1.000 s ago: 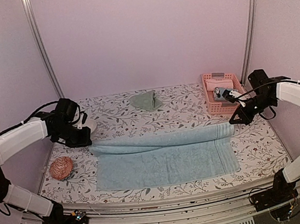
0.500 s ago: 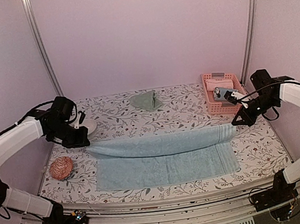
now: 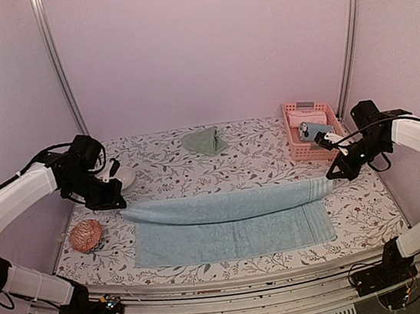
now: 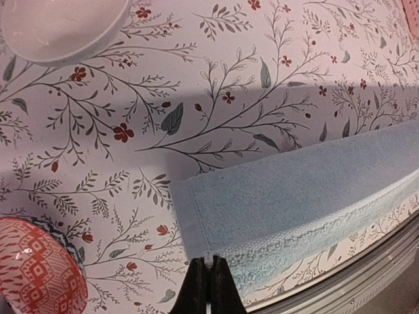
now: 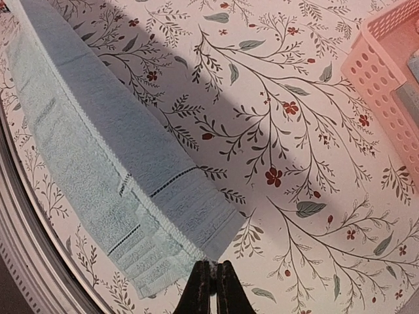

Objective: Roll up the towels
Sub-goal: Fold the towel at the center of the board.

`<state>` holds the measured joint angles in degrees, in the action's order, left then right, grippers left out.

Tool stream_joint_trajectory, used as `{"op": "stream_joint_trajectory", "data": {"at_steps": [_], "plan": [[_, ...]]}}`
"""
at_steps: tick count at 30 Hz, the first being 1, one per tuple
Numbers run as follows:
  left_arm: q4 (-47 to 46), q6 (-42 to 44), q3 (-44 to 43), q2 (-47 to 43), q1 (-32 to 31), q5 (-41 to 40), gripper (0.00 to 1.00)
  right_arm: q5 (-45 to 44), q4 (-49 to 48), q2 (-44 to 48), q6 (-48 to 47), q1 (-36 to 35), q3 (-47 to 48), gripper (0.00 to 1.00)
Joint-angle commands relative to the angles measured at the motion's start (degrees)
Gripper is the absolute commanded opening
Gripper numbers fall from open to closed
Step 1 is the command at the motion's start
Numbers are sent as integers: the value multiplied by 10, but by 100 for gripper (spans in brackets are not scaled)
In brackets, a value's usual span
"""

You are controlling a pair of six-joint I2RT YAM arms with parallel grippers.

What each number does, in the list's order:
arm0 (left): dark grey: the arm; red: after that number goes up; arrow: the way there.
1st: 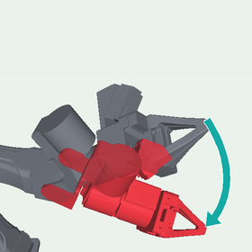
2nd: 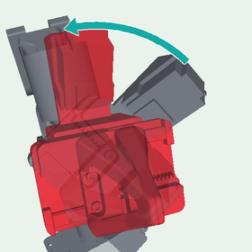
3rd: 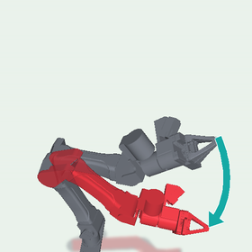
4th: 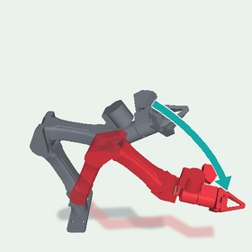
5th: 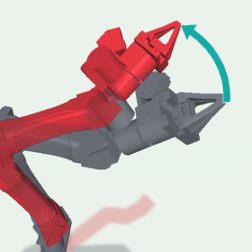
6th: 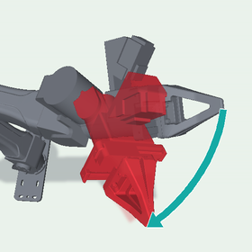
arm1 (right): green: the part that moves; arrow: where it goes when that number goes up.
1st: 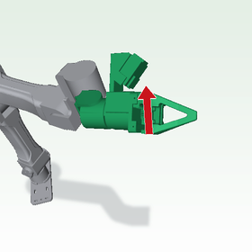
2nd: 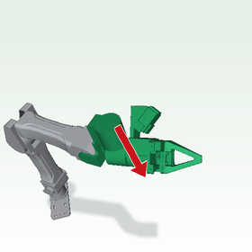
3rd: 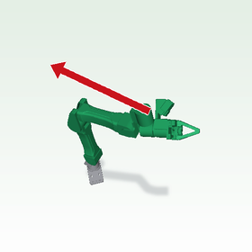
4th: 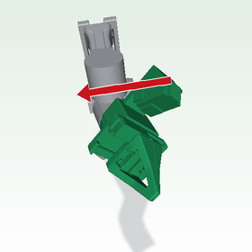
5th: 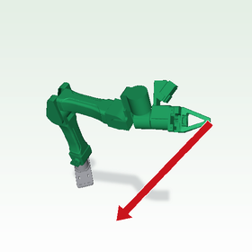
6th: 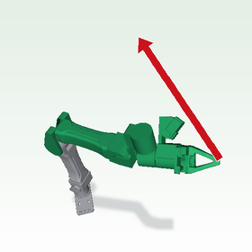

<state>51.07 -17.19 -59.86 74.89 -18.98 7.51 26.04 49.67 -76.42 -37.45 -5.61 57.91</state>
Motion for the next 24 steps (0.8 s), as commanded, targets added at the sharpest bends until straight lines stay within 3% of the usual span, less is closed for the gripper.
{"op": "stream_joint_trajectory", "data": {"at_steps": [1, 13, 24], "plan": [[49, -5, 16, 8, 4, 29, 0, -25, 1, 17, -25, 3, -25, 3], [44, -20, 75, 50, 1, 47, 0, -23, -20, 11, -84, 3, -124, 3], [-4, -20, 103, 113, -18, 55, 0, -6, -35, -44, -112, -3, -146, 4]]}}
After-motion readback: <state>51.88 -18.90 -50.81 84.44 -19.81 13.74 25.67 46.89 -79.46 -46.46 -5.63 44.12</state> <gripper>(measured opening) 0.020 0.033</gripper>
